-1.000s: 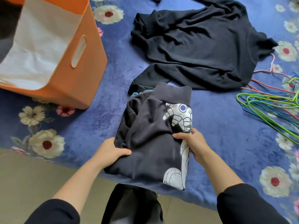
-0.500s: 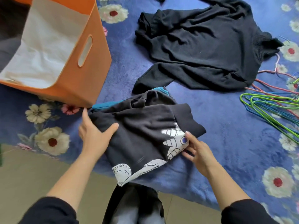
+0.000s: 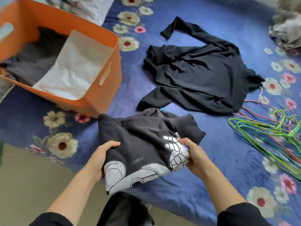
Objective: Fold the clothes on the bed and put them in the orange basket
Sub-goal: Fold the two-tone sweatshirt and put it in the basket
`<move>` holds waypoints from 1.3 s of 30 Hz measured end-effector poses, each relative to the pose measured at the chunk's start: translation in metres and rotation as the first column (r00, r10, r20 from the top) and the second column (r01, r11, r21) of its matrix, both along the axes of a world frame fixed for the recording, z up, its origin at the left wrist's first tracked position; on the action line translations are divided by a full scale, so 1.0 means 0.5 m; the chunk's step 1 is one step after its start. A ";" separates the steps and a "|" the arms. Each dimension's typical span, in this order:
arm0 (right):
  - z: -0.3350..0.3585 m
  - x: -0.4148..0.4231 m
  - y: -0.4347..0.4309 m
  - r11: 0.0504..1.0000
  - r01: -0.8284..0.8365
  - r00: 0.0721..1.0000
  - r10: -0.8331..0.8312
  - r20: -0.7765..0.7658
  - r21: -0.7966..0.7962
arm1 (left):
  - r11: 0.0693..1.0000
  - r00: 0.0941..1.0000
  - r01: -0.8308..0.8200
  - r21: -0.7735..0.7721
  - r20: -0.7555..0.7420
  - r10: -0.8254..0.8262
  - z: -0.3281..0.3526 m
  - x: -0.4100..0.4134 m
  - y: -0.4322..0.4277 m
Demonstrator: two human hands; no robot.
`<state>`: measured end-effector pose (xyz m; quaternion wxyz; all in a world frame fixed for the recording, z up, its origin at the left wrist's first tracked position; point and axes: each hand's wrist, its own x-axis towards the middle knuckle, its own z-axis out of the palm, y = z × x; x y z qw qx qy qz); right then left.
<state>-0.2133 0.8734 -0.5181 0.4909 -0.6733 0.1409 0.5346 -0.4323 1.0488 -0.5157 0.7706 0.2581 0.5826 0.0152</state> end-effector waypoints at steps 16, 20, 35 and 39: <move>0.441 0.037 0.224 0.899 -0.257 0.960 0.196 0.200 0.354 | 0.908 0.946 0.127 0.398 0.227 -0.232 0.434 -0.072 0.261; 0.432 -0.023 0.383 0.873 -0.278 0.959 0.228 0.168 0.401 | 0.849 0.969 0.097 0.519 0.144 -0.199 0.440 -0.101 0.468; 0.286 -0.167 0.703 0.547 -0.669 0.503 0.832 0.235 -0.504 | 0.356 0.702 0.700 0.619 -0.505 -0.502 0.197 -0.083 0.905; 0.279 -0.173 0.770 0.551 -0.575 0.263 0.825 0.501 -0.605 | 0.307 0.635 0.772 0.556 -0.655 -0.410 0.129 -0.080 0.897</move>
